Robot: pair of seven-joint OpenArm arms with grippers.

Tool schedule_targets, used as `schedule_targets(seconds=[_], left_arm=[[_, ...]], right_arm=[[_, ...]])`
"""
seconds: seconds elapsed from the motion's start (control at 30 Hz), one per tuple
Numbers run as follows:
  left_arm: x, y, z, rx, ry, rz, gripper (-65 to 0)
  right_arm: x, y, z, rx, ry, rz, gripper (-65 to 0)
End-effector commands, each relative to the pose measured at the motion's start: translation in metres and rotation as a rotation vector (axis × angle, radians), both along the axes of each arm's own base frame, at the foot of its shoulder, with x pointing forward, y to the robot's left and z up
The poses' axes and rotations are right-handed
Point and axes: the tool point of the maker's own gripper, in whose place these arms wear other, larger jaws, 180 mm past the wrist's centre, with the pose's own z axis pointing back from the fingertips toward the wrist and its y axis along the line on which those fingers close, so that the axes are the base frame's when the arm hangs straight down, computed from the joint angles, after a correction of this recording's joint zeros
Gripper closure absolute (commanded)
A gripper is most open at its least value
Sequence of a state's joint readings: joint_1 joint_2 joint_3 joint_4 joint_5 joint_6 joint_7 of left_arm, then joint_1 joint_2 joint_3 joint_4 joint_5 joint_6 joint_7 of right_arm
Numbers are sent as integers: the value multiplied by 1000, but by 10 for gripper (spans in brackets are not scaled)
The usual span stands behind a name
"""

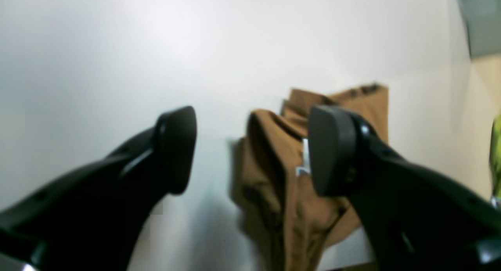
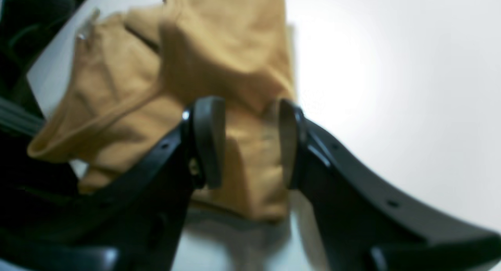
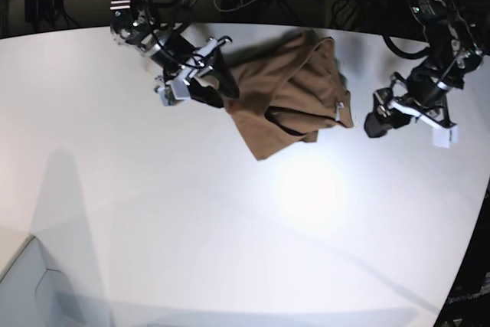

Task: Layout the t-shirt on the table in an organized manner, then fold the t-shirt properly
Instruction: 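Fold the lifted shirt over and lower it with both grippers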

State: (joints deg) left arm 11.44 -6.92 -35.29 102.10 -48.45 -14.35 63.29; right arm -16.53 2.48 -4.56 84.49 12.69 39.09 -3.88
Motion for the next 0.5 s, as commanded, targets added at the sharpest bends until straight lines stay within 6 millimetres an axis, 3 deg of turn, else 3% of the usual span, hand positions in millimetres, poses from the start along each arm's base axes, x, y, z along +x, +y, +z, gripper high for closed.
schedule_targets(seconds=[0.0, 0.17, 0.3, 0.47], left_arm=[[-3, -8, 10, -55, -26, -20, -432], [-26, -35, 16, -271, -31, -54, -433], [-46, -50, -3, -337, 30, -14, -434], [-61, -63, -30, -290, 123, 19, -434]], right_arm=[[5, 0, 23, 38, -69, -7, -214], [7, -18, 49, 23, -138, -57, -215], [8, -26, 54, 11, -153, -74, -215], [8, -27, 54, 7, -154, -77, -215]])
